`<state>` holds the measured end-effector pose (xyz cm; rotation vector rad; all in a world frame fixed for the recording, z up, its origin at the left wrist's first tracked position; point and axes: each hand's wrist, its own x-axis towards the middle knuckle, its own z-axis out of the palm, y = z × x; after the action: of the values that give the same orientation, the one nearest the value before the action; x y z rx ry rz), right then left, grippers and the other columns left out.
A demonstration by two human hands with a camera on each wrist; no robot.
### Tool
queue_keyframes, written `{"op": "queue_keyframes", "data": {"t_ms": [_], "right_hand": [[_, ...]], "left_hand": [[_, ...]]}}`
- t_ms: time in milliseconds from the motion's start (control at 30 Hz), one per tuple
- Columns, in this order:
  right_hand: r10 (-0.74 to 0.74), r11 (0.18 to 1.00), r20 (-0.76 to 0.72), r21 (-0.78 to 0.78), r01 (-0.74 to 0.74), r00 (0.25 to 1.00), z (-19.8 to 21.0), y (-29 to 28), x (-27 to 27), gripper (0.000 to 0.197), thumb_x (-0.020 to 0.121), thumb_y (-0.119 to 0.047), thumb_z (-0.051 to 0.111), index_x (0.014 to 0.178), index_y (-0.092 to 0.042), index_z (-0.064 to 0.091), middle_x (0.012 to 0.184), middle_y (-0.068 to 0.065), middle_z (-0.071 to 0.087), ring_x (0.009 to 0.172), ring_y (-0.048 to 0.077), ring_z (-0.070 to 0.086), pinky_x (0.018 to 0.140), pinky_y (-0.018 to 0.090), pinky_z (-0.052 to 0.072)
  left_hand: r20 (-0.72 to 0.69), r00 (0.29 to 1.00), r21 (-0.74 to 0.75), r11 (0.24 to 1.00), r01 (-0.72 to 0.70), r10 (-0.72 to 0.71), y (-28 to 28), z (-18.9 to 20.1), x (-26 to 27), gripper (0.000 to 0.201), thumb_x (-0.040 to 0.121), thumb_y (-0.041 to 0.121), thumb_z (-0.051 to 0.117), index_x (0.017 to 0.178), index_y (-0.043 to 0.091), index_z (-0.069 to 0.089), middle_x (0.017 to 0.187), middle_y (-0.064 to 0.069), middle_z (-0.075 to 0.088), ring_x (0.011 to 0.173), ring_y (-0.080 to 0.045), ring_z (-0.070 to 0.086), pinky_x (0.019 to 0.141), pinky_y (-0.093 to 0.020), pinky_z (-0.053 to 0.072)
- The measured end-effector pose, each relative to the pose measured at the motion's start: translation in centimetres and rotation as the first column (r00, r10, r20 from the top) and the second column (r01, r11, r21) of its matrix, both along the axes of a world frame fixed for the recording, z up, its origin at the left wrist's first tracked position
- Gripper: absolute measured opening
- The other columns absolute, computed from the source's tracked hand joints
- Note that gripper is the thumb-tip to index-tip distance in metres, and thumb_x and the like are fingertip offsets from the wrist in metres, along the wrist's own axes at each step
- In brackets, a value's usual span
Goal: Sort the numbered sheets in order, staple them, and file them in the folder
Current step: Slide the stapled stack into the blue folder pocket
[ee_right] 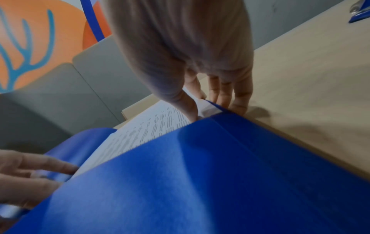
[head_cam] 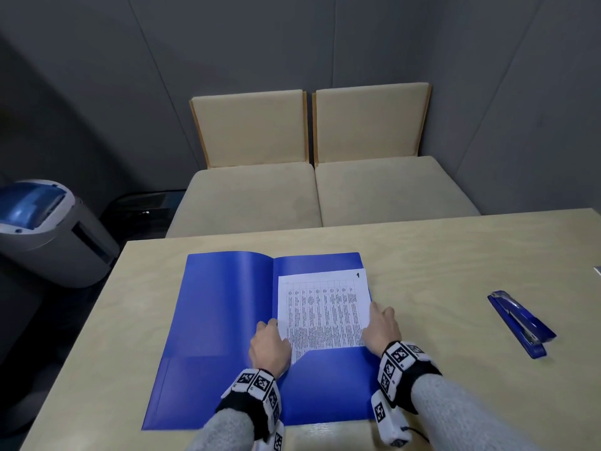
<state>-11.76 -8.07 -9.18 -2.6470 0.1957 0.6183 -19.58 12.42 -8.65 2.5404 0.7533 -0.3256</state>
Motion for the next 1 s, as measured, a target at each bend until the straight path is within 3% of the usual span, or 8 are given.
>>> {"op": "queue_keyframes", "data": {"t_ms": [100,333,500,633,700,767,867,1000], "right_hand": [[0.016,0.999,0.037,0.035,-0.018,0.999,-0.3,0.2,-0.7,0.054,0.085,-0.002,0.039,0.138,-0.013,0.032,0.121,0.012,0.034,0.109,0.032,0.047,0.085,0.034,0.045],[0.058,0.998,-0.009,0.035,-0.057,0.998,-0.1,0.3,-0.5,0.054,0.083,-0.004,0.037,0.135,-0.019,0.034,0.117,0.01,0.03,0.105,0.031,0.043,0.094,0.036,0.043],[0.059,0.998,-0.022,0.026,-0.058,0.998,0.0,0.5,-0.3,0.058,0.081,-0.001,0.035,0.136,-0.022,0.032,0.118,0.011,0.029,0.107,0.032,0.04,0.093,0.035,0.041],[0.067,0.997,-0.006,0.042,-0.067,0.998,-0.1,0.5,-0.6,0.06,0.086,-0.009,0.041,0.142,-0.021,0.023,0.122,0.01,0.028,0.111,0.031,0.038,0.097,0.036,0.04],[0.087,0.994,0.013,0.069,-0.087,0.996,-0.2,0.2,-0.8,0.066,0.09,-0.025,0.047,0.147,-0.019,0.014,0.126,0.011,0.029,0.116,0.031,0.037,0.1,0.037,0.037],[0.108,0.988,0.033,0.103,-0.111,0.994,-0.3,-0.3,-1.2,0.068,0.092,-0.034,0.047,0.149,-0.02,0.013,0.128,0.011,0.031,0.121,0.032,0.035,0.101,0.039,0.036],[0.12,0.986,0.054,0.114,-0.125,0.991,-0.6,-1.4,-2.0,0.06,0.094,-0.033,0.045,0.148,-0.023,0.021,0.131,0.011,0.034,0.127,0.033,0.032,0.105,0.04,0.035],[0.031,0.99,0.074,0.134,-0.041,0.997,-0.6,-2.4,-3.7,0.045,0.096,-0.032,0.042,0.141,-0.024,0.039,0.129,0.012,0.039,0.126,0.034,0.034,0.106,0.039,0.031]], "left_hand": [[-0.017,1.0,-0.023,1.0,-0.016,0.016,0.4,0.1,-0.1,0.037,0.091,0.024,0.051,0.126,0.013,0.046,0.123,-0.01,0.046,0.104,-0.032,0.057,0.085,-0.037,0.046],[-0.027,1.0,0.003,1.0,0.011,-0.011,0.7,0.2,-0.1,0.027,0.091,0.023,0.051,0.112,0.007,0.048,0.117,-0.011,0.046,0.099,-0.031,0.058,0.081,-0.038,0.047],[-0.067,0.997,0.04,0.998,0.05,-0.047,0.6,0.3,0.1,0.027,0.09,0.019,0.051,0.113,0.005,0.048,0.119,-0.012,0.046,0.102,-0.032,0.057,0.082,-0.037,0.046],[0.068,0.995,0.104,0.993,0.063,-0.07,2.1,0.8,-0.5,0.046,0.092,0.027,0.051,0.134,0.01,0.039,0.125,-0.009,0.045,0.106,-0.03,0.056,0.082,-0.037,0.043],[0.156,0.988,0.207,0.977,-0.047,0.014,4.7,0.9,-1.2,0.055,0.091,0.032,0.053,0.14,0.014,0.037,0.127,-0.01,0.046,0.111,-0.031,0.05,0.088,-0.043,0.04],[0.161,0.949,0.21,0.93,-0.303,0.272,8.6,0.6,-3.0,0.059,0.09,0.036,0.055,0.141,0.015,0.037,0.133,-0.014,0.042,0.119,-0.035,0.042,0.096,-0.052,0.035],[-0.028,0.795,0.13,0.79,-0.598,0.606,14.8,-0.8,-7.6,0.068,0.089,0.051,0.051,0.14,0.01,0.034,0.139,-0.023,0.036,0.127,-0.039,0.034,0.104,-0.055,0.027],[-0.149,0.787,0.037,0.799,-0.6,0.598,19.3,-2.4,-11.6,0.065,0.089,0.056,0.049,0.127,0.003,0.047,0.13,-0.026,0.048,0.123,-0.04,0.042,0.102,-0.044,0.032]]}}
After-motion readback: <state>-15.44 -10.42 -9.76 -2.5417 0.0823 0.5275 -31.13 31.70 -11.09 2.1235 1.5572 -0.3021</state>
